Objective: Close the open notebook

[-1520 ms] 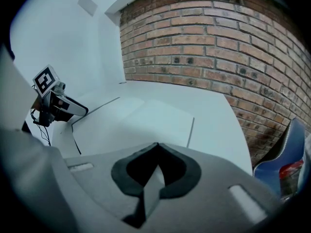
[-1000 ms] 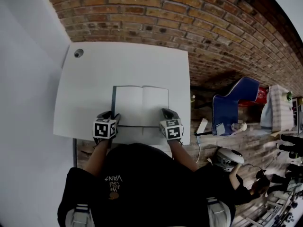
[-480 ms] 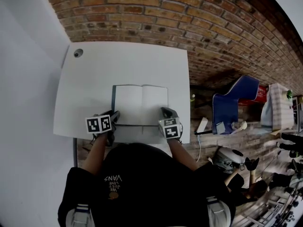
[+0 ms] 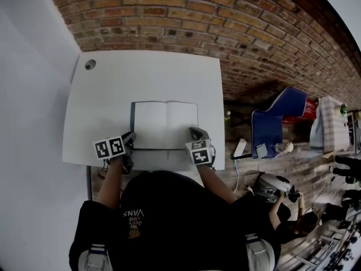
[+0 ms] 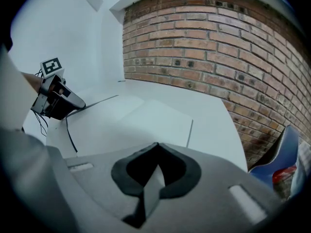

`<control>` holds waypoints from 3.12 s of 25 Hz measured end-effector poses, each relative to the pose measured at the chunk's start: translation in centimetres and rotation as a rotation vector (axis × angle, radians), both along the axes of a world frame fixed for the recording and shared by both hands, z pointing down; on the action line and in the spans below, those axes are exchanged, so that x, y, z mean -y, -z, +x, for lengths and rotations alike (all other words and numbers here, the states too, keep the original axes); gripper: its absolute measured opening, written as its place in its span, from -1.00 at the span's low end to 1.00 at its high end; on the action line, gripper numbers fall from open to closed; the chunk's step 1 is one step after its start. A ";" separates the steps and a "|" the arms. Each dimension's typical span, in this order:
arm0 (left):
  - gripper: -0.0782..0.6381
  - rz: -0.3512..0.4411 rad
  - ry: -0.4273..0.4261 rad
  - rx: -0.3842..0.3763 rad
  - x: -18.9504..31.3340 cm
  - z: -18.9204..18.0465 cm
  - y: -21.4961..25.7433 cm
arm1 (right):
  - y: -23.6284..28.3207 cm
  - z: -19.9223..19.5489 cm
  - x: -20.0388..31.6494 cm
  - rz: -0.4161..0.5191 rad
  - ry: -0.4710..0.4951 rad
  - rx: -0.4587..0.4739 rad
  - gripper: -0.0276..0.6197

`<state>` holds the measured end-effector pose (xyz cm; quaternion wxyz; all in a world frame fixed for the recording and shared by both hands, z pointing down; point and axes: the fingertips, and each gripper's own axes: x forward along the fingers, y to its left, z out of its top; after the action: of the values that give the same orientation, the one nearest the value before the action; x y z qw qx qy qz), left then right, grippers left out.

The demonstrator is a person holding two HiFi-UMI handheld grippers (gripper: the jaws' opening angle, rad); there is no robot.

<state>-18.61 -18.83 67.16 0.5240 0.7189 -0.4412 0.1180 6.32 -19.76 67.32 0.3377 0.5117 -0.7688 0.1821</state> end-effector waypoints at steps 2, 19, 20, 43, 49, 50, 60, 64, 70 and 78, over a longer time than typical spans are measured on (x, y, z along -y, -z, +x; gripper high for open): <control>-0.64 0.003 0.008 -0.009 0.0 -0.3 0.1 | 0.0 0.0 0.0 0.001 -0.001 0.002 -0.92; -0.69 0.115 -0.006 -0.166 -0.2 1.1 5.6 | 0.0 0.1 -0.1 -0.005 0.021 0.006 -0.92; -0.69 0.125 -0.014 -0.167 -0.2 1.3 6.0 | 0.0 0.1 -0.1 -0.007 0.023 0.009 -0.92; -0.69 0.238 -0.145 -0.238 -0.4 7.1 11.5 | 0.1 0.4 -0.1 -0.037 0.024 0.049 -0.92; -0.69 0.251 -0.172 -0.243 -0.5 8.2 12.3 | 1.3 0.3 -0.4 -0.004 0.006 0.099 -0.92; -0.69 0.253 -0.176 -0.244 -0.5 8.3 12.3 | 1.5 0.3 -0.5 0.000 0.002 0.107 -0.92; -0.69 0.267 -0.238 -0.253 -0.5 10.5 13.0 | 3.4 1.7 -2.4 0.040 -0.063 0.168 -0.92; -0.69 0.274 -0.261 -0.258 -0.6 11.5 13.2 | 3.9 3.0 -3.2 0.050 -0.098 0.176 -0.92; -0.69 0.286 -0.293 -0.287 -0.8 13.5 13.7 | 4.1 4.9 -4.5 0.049 -0.146 0.175 -0.92; -0.69 0.281 -0.322 -0.291 -0.7 14.9 13.5 | 4.3 6.2 -5.2 0.050 -0.183 0.173 -0.92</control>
<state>-3.72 -18.08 53.71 0.4514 0.8550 -0.2531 0.0326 12.55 -14.57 62.99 0.2395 0.5703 -0.7493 0.2364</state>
